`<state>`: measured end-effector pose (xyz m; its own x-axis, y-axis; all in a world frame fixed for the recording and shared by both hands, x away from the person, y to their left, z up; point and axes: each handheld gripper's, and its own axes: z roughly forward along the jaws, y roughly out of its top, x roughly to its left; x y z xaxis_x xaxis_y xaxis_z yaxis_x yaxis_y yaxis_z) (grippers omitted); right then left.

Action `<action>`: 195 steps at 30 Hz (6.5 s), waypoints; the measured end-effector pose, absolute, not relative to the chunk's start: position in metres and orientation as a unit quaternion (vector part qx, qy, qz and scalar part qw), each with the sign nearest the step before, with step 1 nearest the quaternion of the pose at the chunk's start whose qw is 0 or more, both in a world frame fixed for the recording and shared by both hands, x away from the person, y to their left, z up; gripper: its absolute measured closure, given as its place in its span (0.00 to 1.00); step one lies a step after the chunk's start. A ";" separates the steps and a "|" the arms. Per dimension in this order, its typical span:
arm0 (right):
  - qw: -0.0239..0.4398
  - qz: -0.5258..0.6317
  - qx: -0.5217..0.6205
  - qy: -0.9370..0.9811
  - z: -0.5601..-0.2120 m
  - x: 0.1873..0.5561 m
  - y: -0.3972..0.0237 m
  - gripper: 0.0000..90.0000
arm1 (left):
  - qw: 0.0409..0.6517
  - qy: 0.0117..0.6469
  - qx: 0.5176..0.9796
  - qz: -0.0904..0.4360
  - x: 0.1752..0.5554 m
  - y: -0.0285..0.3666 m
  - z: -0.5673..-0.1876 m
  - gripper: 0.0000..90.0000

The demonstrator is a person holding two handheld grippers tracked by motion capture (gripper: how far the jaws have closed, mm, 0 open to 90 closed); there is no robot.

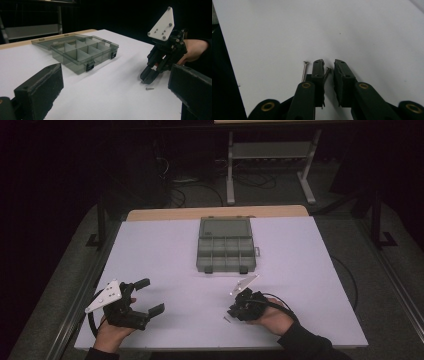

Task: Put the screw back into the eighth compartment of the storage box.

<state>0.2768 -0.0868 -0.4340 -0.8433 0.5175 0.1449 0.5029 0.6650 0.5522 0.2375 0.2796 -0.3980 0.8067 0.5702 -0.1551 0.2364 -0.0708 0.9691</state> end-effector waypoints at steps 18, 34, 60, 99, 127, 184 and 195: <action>0.007 0.293 0.278 0.915 -0.434 0.277 -0.087 0.96 | 0.619 0.279 0.722 0.135 0.237 0.279 -0.398 0.00; 0.016 0.313 0.282 0.907 -0.420 0.281 -0.096 0.96 | 0.618 0.278 0.722 0.136 0.237 0.279 -0.397 0.00; 0.047 0.358 0.311 0.879 -0.376 0.303 -0.121 0.96 | 0.618 0.279 0.722 0.135 0.238 0.279 -0.398 0.00; 0.110 0.383 0.382 0.834 -0.348 0.378 -0.133 0.96 | 0.619 0.282 0.721 0.135 0.238 0.279 -0.399 0.00; 0.121 0.319 0.421 0.841 -0.393 0.407 -0.130 0.96 | 0.620 0.282 0.720 0.135 0.238 0.280 -0.399 0.00; 0.074 0.377 0.372 0.845 -0.375 0.336 -0.130 0.14 | 0.617 0.280 0.723 0.136 0.237 0.280 -0.398 0.00; 0.055 0.382 0.350 0.853 -0.382 0.311 -0.124 0.14 | 0.618 0.280 0.722 0.136 0.237 0.280 -0.398 0.00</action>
